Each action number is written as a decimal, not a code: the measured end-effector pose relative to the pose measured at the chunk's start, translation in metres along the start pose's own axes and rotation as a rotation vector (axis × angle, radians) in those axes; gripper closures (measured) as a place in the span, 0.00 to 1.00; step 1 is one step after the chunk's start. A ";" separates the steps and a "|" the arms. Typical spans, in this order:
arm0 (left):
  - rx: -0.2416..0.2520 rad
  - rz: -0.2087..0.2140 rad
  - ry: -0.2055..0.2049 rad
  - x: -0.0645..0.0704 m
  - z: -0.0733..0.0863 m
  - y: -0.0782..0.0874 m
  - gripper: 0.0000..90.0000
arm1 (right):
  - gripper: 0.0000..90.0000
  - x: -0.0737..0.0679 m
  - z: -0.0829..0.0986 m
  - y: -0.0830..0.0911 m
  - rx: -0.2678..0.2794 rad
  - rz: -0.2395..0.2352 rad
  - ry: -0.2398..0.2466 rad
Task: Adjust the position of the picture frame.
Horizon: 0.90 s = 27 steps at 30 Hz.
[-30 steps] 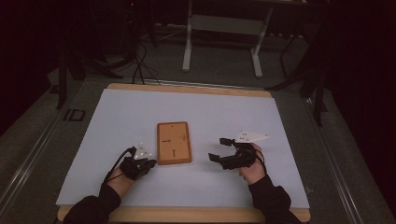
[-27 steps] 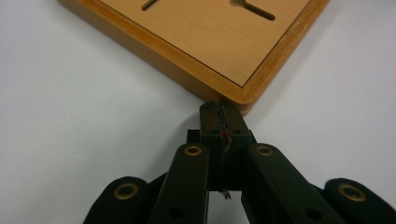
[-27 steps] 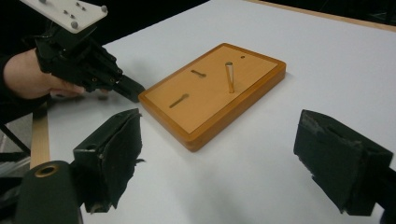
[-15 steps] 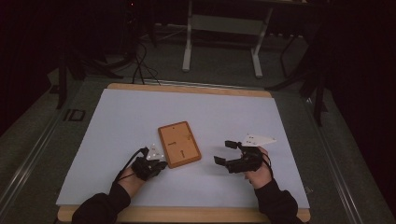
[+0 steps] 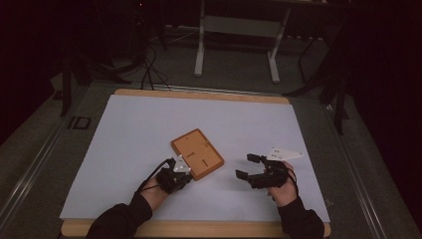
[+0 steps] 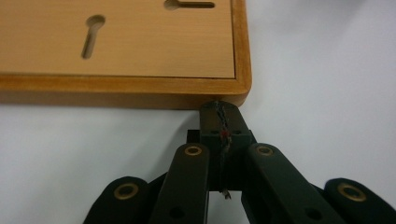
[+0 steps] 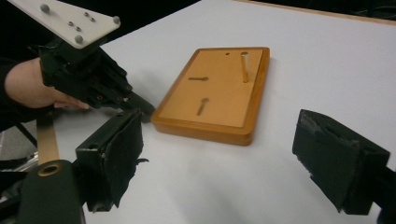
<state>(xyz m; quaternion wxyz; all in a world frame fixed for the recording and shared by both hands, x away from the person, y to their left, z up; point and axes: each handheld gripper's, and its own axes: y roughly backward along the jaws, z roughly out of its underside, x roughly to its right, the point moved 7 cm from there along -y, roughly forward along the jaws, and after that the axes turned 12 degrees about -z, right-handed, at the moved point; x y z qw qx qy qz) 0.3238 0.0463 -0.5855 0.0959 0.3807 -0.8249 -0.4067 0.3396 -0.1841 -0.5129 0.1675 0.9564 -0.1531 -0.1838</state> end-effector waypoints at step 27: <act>-0.018 0.053 -0.064 0.032 -0.058 -0.041 1.00 | 0.18 -0.001 0.013 0.004 -0.015 0.004 -0.008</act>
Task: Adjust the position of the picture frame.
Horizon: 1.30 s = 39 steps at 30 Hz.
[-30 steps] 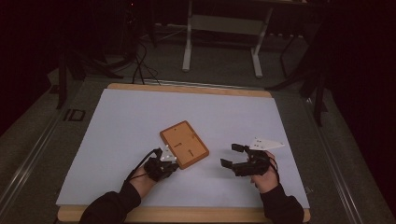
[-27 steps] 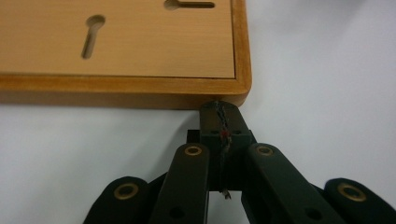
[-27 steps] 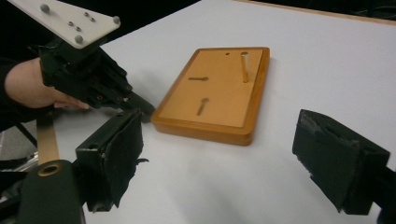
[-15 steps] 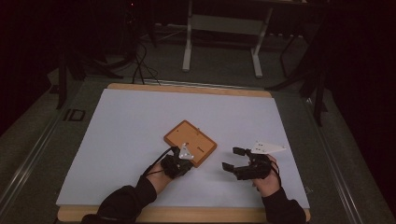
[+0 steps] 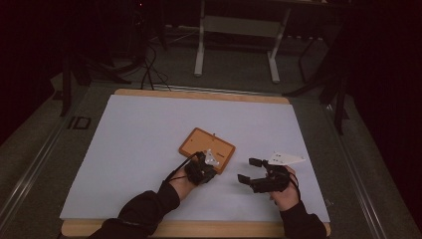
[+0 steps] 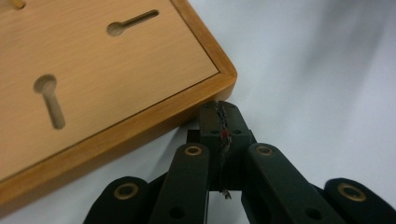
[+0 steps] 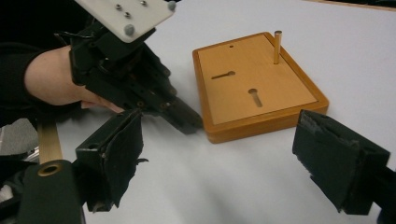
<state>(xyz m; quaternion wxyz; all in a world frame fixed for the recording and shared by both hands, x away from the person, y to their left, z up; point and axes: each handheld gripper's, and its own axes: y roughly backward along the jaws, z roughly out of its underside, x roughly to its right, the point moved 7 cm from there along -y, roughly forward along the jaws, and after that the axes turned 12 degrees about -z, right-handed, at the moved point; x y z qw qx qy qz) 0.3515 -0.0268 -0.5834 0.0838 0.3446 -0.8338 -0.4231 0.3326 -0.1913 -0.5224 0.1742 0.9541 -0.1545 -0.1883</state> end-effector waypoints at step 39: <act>0.106 -0.163 0.134 -0.120 -0.027 -0.001 1.00 | 0.18 -0.014 0.008 0.007 0.007 0.017 0.120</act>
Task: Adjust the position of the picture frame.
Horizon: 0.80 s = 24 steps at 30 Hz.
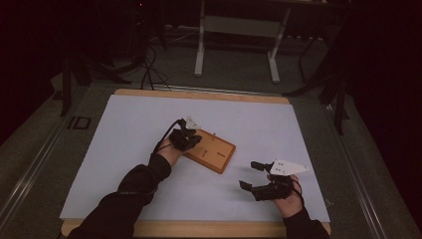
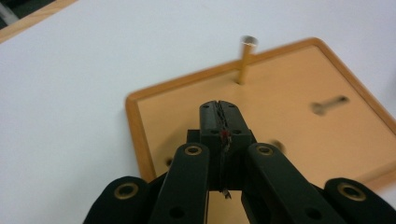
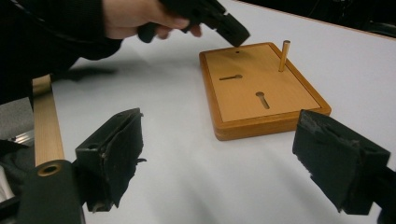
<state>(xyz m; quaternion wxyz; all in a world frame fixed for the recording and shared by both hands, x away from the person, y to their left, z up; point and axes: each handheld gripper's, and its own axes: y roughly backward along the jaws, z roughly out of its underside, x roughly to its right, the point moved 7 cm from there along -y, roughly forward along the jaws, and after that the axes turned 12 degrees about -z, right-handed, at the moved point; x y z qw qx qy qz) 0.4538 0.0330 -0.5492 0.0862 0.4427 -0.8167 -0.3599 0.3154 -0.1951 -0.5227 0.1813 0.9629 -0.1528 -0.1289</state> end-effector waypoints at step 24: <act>-0.072 -0.097 -0.012 -0.031 -0.020 -0.072 1.00 | 0.18 0.006 0.005 0.000 -0.009 0.001 0.002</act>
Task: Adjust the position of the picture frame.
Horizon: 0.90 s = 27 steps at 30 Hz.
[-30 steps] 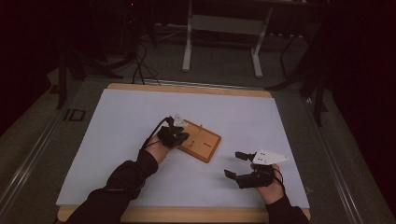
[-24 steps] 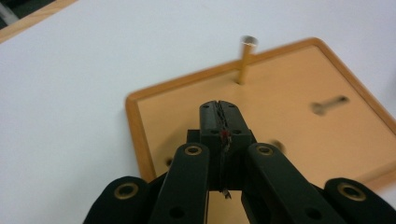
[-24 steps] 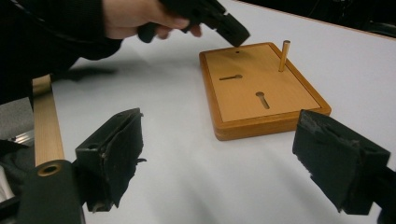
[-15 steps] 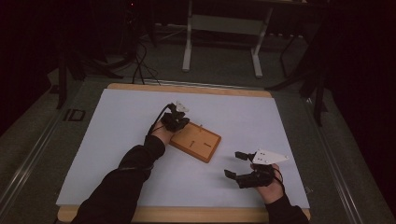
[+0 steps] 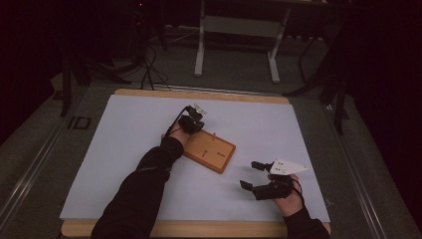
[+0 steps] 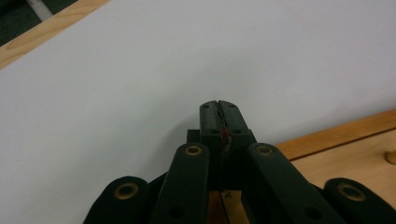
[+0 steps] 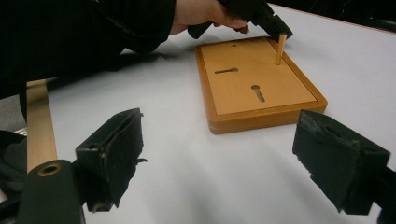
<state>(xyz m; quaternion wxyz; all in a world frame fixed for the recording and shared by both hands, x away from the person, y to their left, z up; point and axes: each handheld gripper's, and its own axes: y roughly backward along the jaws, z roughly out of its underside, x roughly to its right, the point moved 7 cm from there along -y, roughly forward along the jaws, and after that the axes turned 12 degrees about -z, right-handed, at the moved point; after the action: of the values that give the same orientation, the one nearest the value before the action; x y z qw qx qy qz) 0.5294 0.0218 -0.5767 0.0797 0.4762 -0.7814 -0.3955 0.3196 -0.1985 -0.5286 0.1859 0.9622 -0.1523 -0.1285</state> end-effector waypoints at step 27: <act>-0.095 0.057 -0.023 0.001 0.024 0.027 1.00 | 0.18 0.000 0.000 -0.004 -0.003 -0.006 -0.012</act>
<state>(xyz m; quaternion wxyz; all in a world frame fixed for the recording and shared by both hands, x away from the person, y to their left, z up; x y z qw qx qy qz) 0.4986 0.0408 -0.5749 0.1044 0.4448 -0.7759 -0.4351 0.3209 -0.1948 -0.5307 0.1861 0.9615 -0.1502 -0.1352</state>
